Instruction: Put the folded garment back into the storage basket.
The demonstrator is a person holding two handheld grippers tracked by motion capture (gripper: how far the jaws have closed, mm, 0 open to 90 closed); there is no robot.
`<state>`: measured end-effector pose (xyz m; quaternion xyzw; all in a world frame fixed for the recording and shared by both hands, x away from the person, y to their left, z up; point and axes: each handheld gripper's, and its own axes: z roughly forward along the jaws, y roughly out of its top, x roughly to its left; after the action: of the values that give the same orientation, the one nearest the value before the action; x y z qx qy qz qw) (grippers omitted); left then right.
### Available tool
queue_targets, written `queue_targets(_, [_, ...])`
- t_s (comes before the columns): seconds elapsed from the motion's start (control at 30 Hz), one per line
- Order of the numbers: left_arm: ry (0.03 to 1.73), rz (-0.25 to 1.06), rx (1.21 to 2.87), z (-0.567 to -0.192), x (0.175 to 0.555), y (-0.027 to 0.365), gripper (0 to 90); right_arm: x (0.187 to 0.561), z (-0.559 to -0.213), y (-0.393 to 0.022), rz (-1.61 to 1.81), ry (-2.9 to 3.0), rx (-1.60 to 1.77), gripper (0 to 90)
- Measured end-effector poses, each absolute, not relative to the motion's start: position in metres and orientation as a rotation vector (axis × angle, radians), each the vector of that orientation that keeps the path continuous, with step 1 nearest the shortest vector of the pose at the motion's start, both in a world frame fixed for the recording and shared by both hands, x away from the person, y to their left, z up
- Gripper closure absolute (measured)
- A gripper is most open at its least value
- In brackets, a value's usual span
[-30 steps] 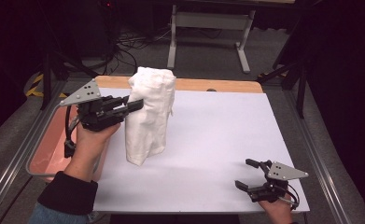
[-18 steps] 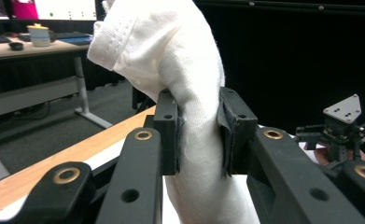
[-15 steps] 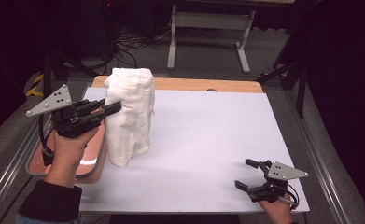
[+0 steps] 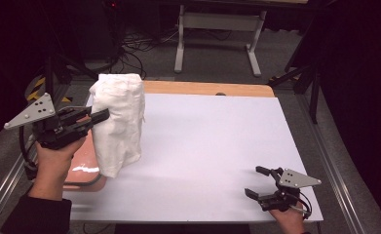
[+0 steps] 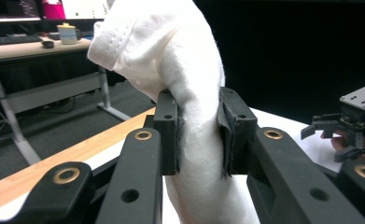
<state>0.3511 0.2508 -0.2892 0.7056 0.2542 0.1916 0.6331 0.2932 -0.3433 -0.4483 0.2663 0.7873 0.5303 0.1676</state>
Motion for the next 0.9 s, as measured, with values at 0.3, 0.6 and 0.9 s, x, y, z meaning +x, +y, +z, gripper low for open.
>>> queue_targets(0.3, [0.636,0.469,1.609,-0.294,0.345,0.276,72.7,0.294,-0.449,-0.343,1.508,2.240,0.760,10.3])
queue_targets(0.6, [0.680,0.502,1.601,-0.295,0.337,0.300,72.7,0.294,-0.449,-0.342,1.497,2.247,0.760,10.3])
queue_targets(0.9, [0.709,0.520,1.607,-0.294,0.338,0.321,72.7,0.294,-0.450,-0.341,1.486,2.250,0.759,10.3])
